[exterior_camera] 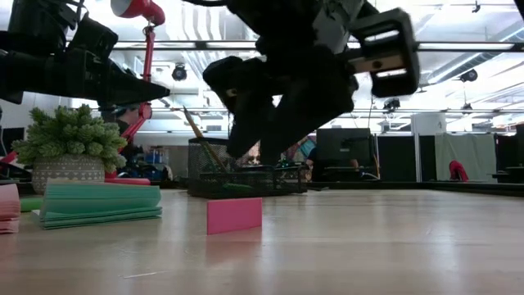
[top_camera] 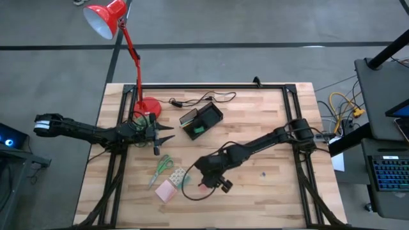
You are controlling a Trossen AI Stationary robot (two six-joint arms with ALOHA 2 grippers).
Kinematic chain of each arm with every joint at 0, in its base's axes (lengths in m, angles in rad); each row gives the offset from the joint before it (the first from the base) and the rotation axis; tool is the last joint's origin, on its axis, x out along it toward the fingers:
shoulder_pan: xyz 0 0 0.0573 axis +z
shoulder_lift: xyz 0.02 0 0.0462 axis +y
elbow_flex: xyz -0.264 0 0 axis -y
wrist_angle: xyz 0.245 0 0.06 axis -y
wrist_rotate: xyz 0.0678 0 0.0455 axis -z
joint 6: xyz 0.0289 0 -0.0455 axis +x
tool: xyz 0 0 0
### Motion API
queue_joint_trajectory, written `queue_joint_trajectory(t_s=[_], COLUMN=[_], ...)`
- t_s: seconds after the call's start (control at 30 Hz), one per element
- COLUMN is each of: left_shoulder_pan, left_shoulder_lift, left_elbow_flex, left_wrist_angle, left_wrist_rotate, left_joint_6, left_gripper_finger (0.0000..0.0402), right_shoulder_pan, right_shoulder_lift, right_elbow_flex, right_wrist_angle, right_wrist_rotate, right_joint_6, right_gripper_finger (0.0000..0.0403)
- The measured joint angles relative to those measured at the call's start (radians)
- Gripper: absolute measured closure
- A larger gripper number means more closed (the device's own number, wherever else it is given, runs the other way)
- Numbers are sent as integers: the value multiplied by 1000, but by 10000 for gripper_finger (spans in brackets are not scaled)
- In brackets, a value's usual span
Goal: Pick and place office supplies into organizer
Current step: Put the pink eraser into the black desk organizer
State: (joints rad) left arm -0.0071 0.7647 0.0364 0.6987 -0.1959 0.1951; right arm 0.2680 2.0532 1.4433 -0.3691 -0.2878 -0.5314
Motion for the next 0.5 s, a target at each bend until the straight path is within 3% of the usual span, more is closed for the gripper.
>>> queue_joint_trajectory(t_s=[0.27, 0.5], left_shoulder_pan=[0, 0], left_shoulder_lift=[0, 0], left_elbow_flex=[0, 0], left_wrist_angle=[1, 0], left_wrist_rotate=[0, 0], left_joint_6=[0, 0], left_gripper_finger=[259, 259], right_shoulder_pan=[0, -4], right_shoulder_lift=[40, 58], right_elbow_flex=[1, 0], right_wrist_angle=[42, 45], right_wrist_rotate=[-7, -8], right_joint_6=[9, 34], right_gripper_finger=[217, 214])
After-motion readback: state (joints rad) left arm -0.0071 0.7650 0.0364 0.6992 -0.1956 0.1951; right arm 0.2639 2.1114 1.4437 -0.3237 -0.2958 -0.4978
